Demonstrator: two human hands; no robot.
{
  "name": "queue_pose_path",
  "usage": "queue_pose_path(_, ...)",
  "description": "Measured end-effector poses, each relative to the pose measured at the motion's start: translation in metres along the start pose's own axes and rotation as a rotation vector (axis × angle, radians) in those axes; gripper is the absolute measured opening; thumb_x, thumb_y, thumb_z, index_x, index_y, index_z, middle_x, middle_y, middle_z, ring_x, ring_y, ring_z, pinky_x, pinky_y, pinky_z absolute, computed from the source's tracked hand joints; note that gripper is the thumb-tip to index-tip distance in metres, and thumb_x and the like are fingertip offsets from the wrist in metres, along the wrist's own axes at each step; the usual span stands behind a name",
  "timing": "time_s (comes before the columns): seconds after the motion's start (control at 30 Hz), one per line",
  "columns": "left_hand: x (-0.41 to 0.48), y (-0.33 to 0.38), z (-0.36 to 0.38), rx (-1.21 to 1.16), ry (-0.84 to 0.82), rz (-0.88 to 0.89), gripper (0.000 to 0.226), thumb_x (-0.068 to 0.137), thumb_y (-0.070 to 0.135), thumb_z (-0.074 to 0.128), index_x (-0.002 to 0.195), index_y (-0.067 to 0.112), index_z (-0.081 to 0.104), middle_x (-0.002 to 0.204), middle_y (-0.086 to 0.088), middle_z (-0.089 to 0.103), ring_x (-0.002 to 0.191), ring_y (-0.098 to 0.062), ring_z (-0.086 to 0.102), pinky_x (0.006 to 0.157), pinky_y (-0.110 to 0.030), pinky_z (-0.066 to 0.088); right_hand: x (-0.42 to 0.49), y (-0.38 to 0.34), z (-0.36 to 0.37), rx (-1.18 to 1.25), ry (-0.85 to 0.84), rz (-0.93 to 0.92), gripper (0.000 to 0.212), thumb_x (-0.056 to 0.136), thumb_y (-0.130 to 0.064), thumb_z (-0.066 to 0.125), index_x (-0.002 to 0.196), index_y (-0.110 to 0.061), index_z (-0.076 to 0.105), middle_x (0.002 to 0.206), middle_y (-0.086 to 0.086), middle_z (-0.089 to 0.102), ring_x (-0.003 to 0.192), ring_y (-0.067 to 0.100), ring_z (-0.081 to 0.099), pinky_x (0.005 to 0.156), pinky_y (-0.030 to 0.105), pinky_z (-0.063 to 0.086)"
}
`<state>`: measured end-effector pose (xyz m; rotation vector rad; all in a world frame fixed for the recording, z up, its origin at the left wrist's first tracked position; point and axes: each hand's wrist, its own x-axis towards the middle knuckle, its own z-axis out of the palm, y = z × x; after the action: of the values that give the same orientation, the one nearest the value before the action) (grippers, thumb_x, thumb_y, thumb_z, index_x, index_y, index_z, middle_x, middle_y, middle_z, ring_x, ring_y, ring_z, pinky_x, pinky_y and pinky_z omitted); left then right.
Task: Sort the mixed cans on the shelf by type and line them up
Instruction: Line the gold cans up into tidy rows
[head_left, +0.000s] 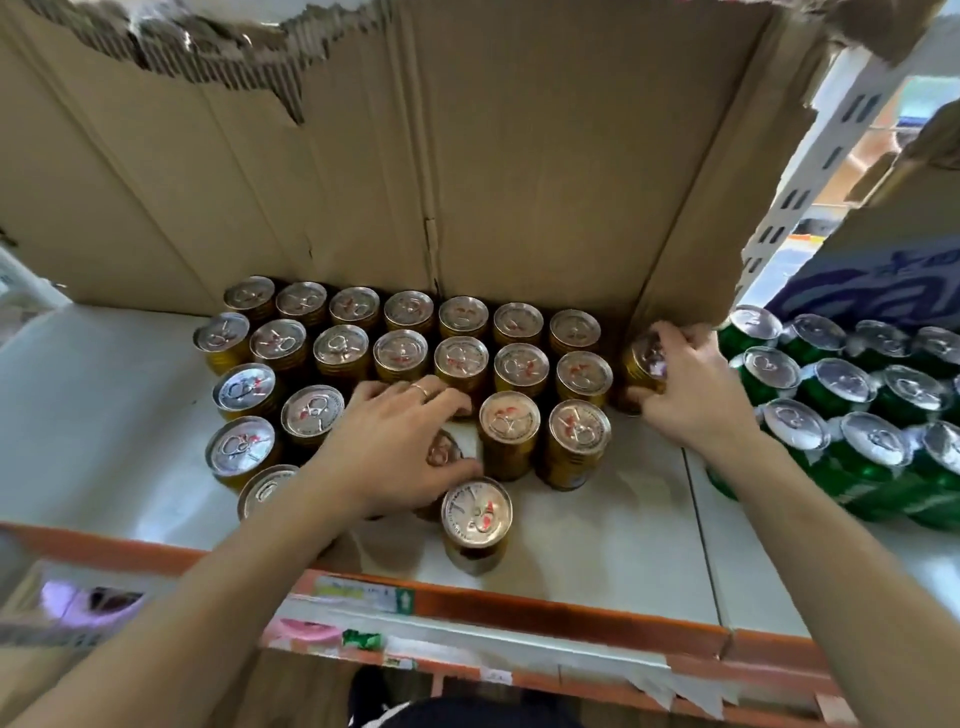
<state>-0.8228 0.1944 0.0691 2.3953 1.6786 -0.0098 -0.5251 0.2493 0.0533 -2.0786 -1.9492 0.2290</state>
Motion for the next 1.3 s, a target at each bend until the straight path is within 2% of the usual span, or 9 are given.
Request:
queue_pose_path(0.1, -0.02, -0.034, -0.006, 0.049, -0.093, -0.031, 0.086, 0.067, 0.089, 0.023, 0.139, 0.043, 0.04, 0.141, 0.015, 0.046, 0.129, -0.012, 0.047, 0.113, -0.046, 0.025, -0.024, -0.012, -0.028, 0.053, 0.142, -0.035, 0.07, 0.077, -0.029, 0.081, 0.136, -0.017, 0.045, 0.134, 0.017, 0.041, 0.113, 0.041, 0.052, 0.093, 0.044, 0.047)
queue_pose_path(0.23, -0.029, -0.054, -0.007, 0.148, -0.173, 0.007, 0.08, 0.079, 0.077, 0.052, 0.148, 0.043, 0.03, 0.147, 0.014, 0.044, 0.135, -0.013, 0.041, 0.117, -0.05, 0.021, -0.049, -0.049, -0.059, 0.129, 0.246, -0.162, 0.07, 0.075, -0.029, 0.082, 0.134, -0.017, 0.047, 0.128, 0.014, 0.043, 0.105, 0.027, 0.049, 0.086, 0.032, 0.04)
queue_pose_path(0.37, -0.024, -0.047, 0.002, 0.092, -0.138, 0.055, 0.09, 0.079, 0.076, 0.057, 0.153, 0.041, 0.02, 0.154, 0.01, 0.037, 0.14, -0.017, 0.037, 0.115, -0.053, 0.021, -0.047, -0.1, -0.053, 0.263, 0.097, -0.307, 0.067, 0.075, -0.034, 0.081, 0.133, -0.023, 0.048, 0.117, -0.001, 0.041, 0.101, 0.015, 0.046, 0.086, 0.028, 0.04)
queue_pose_path(0.57, -0.026, -0.05, 0.007, 0.035, -0.008, 0.112, 0.078, 0.085, 0.067, 0.058, 0.15, 0.033, 0.035, 0.146, 0.009, 0.048, 0.14, -0.016, 0.035, 0.118, -0.055, -0.001, -0.046, -0.139, -0.007, 0.302, -0.048, -0.404, 0.078, 0.075, -0.036, 0.082, 0.142, -0.024, 0.045, 0.127, -0.003, 0.046, 0.116, 0.016, 0.049, 0.091, 0.025, 0.043)
queue_pose_path(0.67, -0.029, -0.059, 0.011, 0.03, 0.029, 0.167, 0.079, 0.084, 0.068, 0.057, 0.15, 0.03, 0.037, 0.144, 0.007, 0.05, 0.137, -0.016, 0.036, 0.118, -0.056, 0.002, -0.045, -0.144, 0.0, 0.291, -0.033, -0.395, 0.079, 0.074, -0.035, 0.083, 0.143, -0.022, 0.046, 0.129, -0.003, 0.046, 0.116, 0.014, 0.048, 0.09, 0.021, 0.038)
queue_pose_path(0.8, -0.028, -0.066, 0.011, -0.057, 0.061, 0.218, 0.078, 0.084, 0.067, 0.059, 0.148, 0.026, 0.041, 0.142, 0.004, 0.052, 0.135, -0.017, 0.041, 0.121, -0.054, 0.005, -0.047, -0.146, 0.006, 0.25, -0.045, -0.373, 0.081, 0.074, -0.034, 0.084, 0.143, -0.026, 0.043, 0.13, -0.006, 0.044, 0.116, 0.017, 0.05, 0.092, 0.029, 0.046)
queue_pose_path(1.07, -0.04, -0.084, 0.012, -0.282, 0.352, 0.459, 0.064, 0.081, 0.061, 0.061, 0.129, 0.019, 0.059, 0.115, 0.005, 0.063, 0.109, -0.012, 0.055, 0.116, -0.041, 0.024, -0.04, -0.145, 0.018, 0.199, -0.164, -0.37, 0.081, 0.076, -0.036, 0.081, 0.146, -0.03, 0.041, 0.138, -0.008, 0.044, 0.128, 0.015, 0.041, 0.104, 0.037, 0.043)
queue_pose_path(1.17, -0.051, -0.094, 0.0, -0.479, 0.403, 0.441, 0.065, 0.08, 0.054, 0.071, 0.131, 0.016, 0.06, 0.117, 0.006, 0.061, 0.111, -0.012, 0.056, 0.105, -0.043, 0.039, -0.035, -0.149, 0.024, 0.104, -0.188, -0.399, 0.081, 0.075, -0.04, 0.08, 0.147, -0.031, 0.042, 0.139, -0.006, 0.049, 0.128, 0.018, 0.036, 0.106, 0.042, 0.036)
queue_pose_path(1.3, -0.063, -0.115, -0.021, -0.726, 0.495, 0.357, 0.06, 0.076, 0.043, 0.078, 0.127, 0.016, 0.059, 0.113, 0.006, 0.061, 0.105, -0.012, 0.06, 0.087, -0.022, 0.049, -0.035, -0.154, 0.037, -0.021, -0.243, -0.423, 0.08, 0.073, -0.051, 0.076, 0.145, -0.036, 0.042, 0.143, -0.009, 0.048, 0.129, 0.018, 0.03, 0.107, 0.044, 0.028)
